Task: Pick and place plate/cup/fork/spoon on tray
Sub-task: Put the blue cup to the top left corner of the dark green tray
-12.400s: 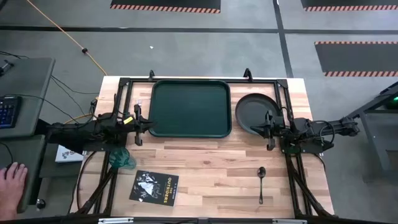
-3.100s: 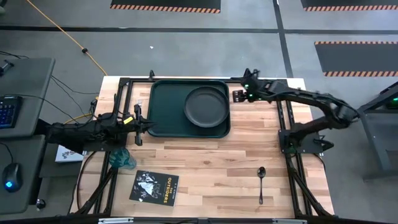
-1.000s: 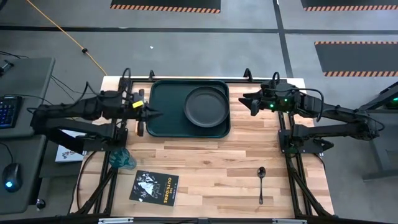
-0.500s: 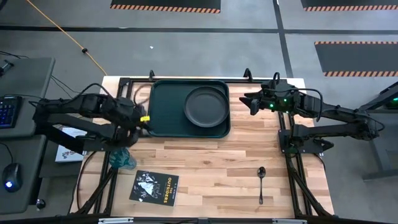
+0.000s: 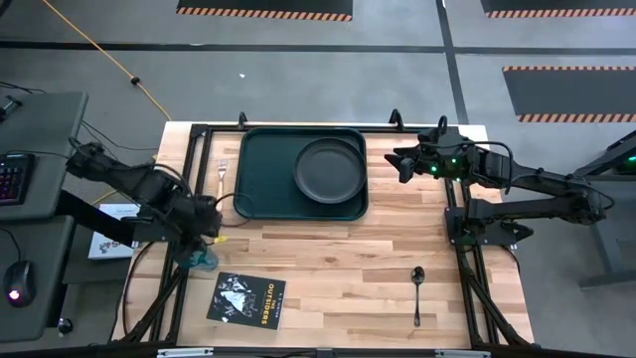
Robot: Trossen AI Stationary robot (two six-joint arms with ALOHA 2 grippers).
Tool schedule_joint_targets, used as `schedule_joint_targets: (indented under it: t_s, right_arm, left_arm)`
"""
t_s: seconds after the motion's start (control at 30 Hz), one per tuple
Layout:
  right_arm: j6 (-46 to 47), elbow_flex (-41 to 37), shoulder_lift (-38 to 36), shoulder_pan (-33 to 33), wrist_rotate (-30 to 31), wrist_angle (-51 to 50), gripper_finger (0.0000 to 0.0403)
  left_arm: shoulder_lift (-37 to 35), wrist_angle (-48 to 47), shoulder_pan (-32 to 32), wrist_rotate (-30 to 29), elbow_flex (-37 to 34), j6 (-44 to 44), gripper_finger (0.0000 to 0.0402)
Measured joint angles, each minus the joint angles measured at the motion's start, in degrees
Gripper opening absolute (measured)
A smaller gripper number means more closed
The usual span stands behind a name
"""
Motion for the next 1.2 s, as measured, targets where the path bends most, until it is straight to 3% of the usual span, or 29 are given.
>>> schedule_joint_targets:
  t_s: [0.23,0.53,0.67,0.8,1.0,1.13,1.2]
  right_arm:
    - [0.02,0.00,0.00,0.00,0.00,-1.49,0.0223]
    - [0.00,0.00,0.00,0.00,0.00,-2.22,0.0223]
    - [0.01,0.00,0.00,0.00,0.00,-2.44,0.0223]
    - [0.01,0.00,0.00,0.00,0.00,-2.44,0.0223]
    - [0.02,0.00,0.00,0.00,-0.02,-3.55,0.0223]
    - [0.02,0.00,0.00,0.00,-0.25,-4.20,0.0223]
    - [0.02,0.00,0.00,0.00,-0.26,-4.21,0.0223]
  left_arm:
    - [1.71,-5.36,-4.86,-3.74,-0.03,-0.01,0.0211]
    - [4.62,-4.55,-7.18,-3.82,-5.89,-1.06,0.0210]
    - [5.78,-4.28,-7.30,-6.86,-7.53,-1.09,0.0200]
    - [5.88,-2.84,-7.28,-7.69,-7.67,0.26,0.0152]
    - [5.66,-3.46,-7.19,-7.13,-7.68,0.45,0.0016]
    - [5.66,-3.45,-5.76,-5.91,-5.69,-0.55,0.0013]
    - [5.32,-3.41,-4.31,-2.57,-2.76,0.14,0.0006]
